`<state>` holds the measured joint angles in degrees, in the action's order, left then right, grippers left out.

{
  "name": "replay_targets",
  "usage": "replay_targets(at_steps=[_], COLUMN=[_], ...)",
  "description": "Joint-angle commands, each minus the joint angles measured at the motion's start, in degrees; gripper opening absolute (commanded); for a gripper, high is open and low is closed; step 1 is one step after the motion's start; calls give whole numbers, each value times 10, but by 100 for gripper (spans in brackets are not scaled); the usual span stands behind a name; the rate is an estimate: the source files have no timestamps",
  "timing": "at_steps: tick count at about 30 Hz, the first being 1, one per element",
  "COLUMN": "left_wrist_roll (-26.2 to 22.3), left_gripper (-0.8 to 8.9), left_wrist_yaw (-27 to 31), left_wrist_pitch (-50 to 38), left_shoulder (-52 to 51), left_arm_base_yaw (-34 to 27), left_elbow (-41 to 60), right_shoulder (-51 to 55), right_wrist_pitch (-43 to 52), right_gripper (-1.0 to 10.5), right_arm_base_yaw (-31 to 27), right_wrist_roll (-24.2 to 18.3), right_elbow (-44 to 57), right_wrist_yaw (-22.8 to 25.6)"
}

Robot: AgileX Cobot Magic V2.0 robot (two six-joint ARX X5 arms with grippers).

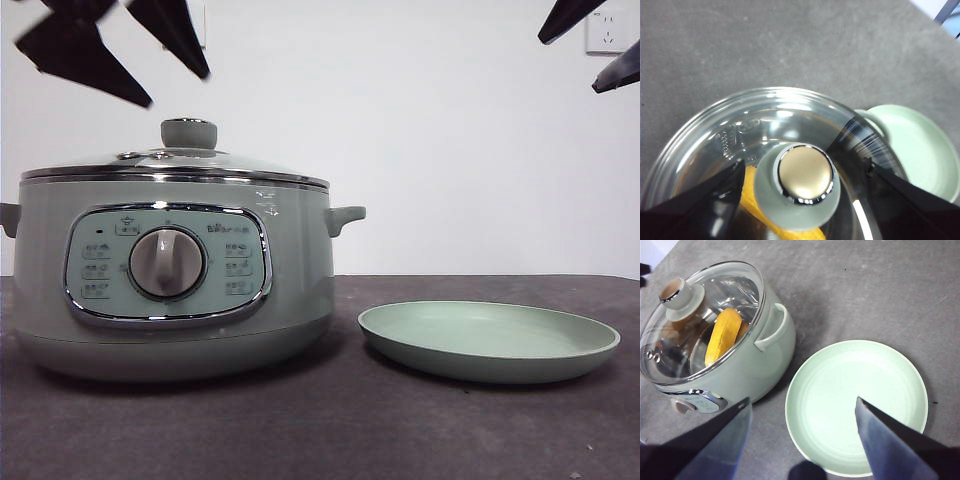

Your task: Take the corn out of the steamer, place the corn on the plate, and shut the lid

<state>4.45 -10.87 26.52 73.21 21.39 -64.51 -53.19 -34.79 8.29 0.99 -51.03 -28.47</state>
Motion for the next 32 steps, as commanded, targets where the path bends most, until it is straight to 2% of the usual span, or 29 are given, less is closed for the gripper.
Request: replay_targets(at_steps=[1,11,12,13,16,27,32], left_wrist_roll=[-16,-18,-18,-22,-40,-47,-45], left_gripper=[385,365,328,252,-19,-8,-8], left_wrist_yaw=[16,37,39,38,38,39,65], left_wrist_pitch=[2,2,3,4,8,-19,-36], left_shoulder=[28,72,72,72,72,47,-13], left_arm_base_yaw=[12,27,27,27,27,27,26], left_elbow=[0,0,0,0,0,-5,-5], right_shoulder=[-1,-1,-1,-1,-1,-1,-6], right_wrist_pitch=[2,2,2,2,2,8,32], right_gripper=[347,346,346,346,346,346,346], right_arm_base_yaw=[1,1,1,1,1,5,36], right_wrist_roll=[-4,2,4,7,7,11,39], right_elbow=[-2,-2,-2,-2,-2,-2,-3], right_wrist_yaw=[2,3,3,3,3,3,3])
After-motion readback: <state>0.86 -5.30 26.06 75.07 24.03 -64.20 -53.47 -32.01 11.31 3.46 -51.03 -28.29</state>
